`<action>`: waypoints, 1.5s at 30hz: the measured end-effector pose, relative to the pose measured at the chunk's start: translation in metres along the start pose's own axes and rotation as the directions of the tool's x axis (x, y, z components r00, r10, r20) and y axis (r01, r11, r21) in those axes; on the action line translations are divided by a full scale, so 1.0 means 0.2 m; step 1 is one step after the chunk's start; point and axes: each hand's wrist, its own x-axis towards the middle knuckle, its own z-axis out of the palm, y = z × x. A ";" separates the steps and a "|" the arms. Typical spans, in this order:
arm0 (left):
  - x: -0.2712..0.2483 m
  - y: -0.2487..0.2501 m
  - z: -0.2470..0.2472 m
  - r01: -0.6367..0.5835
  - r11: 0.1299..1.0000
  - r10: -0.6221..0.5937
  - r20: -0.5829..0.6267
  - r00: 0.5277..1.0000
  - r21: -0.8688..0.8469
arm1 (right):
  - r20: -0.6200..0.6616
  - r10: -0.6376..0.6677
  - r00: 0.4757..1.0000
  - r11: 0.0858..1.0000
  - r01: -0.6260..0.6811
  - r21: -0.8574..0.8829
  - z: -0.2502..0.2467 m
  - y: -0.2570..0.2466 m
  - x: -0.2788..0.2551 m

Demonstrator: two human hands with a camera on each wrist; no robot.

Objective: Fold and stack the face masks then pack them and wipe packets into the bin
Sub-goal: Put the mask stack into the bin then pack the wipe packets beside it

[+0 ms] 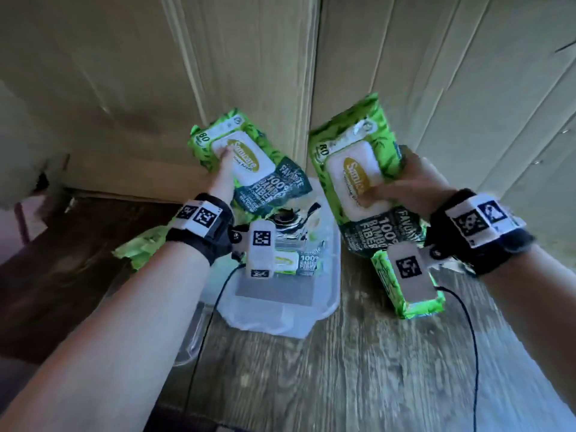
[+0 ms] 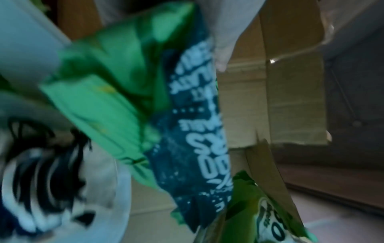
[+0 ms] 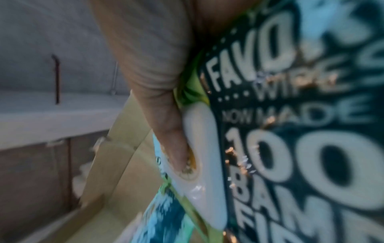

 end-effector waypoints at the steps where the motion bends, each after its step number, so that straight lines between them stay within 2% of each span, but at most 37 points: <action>1: 0.06 0.00 -0.08 0.014 1.000 -0.014 -0.038 0.999 -0.009 | 0.066 -0.023 0.998 0.989 0.033 -0.145 0.10 -0.05 0.02; 3: 0.16 -0.03 -0.23 0.023 1.000 -0.023 -0.098 0.995 0.001 | 0.198 -0.018 0.980 0.925 0.091 -0.369 0.28 -0.13 0.05; 7: 0.33 -0.13 -0.50 0.040 0.996 -0.019 -0.238 0.971 0.085 | 0.351 0.090 0.932 0.840 0.118 -0.529 0.52 -0.23 0.10; 10: 0.47 -0.16 -0.63 0.064 0.996 -0.050 -0.215 0.975 0.060 | 0.426 0.170 0.889 0.693 0.199 -0.693 0.64 -0.29 0.09; 14: 0.59 -0.13 -0.69 0.078 0.991 -0.061 -0.158 0.986 0.106 | 0.556 0.336 0.760 0.444 0.393 -0.805 0.87 -0.29 0.05; 16: 0.63 -0.11 -0.70 0.051 0.989 -0.033 -0.133 0.991 0.136 | 0.557 0.426 0.713 0.357 0.433 -0.828 0.99 -0.25 0.05; 18: 0.65 -0.10 -0.70 0.042 0.984 -0.027 -0.089 0.996 0.175 | 0.536 0.492 0.686 0.309 0.438 -0.844 1.10 -0.21 0.07; 22: 0.67 -0.10 -0.64 0.010 0.990 -0.012 0.013 1.000 0.137 | 0.487 0.594 0.640 0.263 0.418 -0.870 1.23 -0.10 0.10; 25: 0.66 -0.11 -0.61 -0.007 0.997 0.003 0.057 0.998 0.071 | 0.472 0.632 0.615 0.263 0.402 -0.877 1.30 -0.02 0.11; 30: 0.68 -0.14 -0.59 -0.018 1.000 0.016 0.099 0.995 0.010 | 0.468 0.599 0.650 0.303 0.357 -0.884 1.34 0.05 0.15; 32: 0.68 -0.14 -0.59 -0.031 0.999 0.029 0.128 0.991 0.015 | 0.473 0.559 0.681 0.253 0.404 -0.879 1.35 0.05 0.14; 36: 0.67 -0.15 -0.58 -0.062 0.998 0.062 0.162 0.985 -0.007 | 0.459 0.541 0.705 0.132 0.468 -0.874 1.38 0.05 0.13; 41: 0.66 -0.14 -0.57 -0.067 0.997 0.071 0.196 0.978 -0.027 | 0.477 0.497 0.725 0.134 0.479 -0.868 1.37 0.04 0.12; 45: 0.63 -0.13 -0.57 -0.085 0.996 0.079 0.249 0.965 0.013 | 0.568 0.559 0.604 0.156 0.596 -0.788 1.31 -0.12 0.13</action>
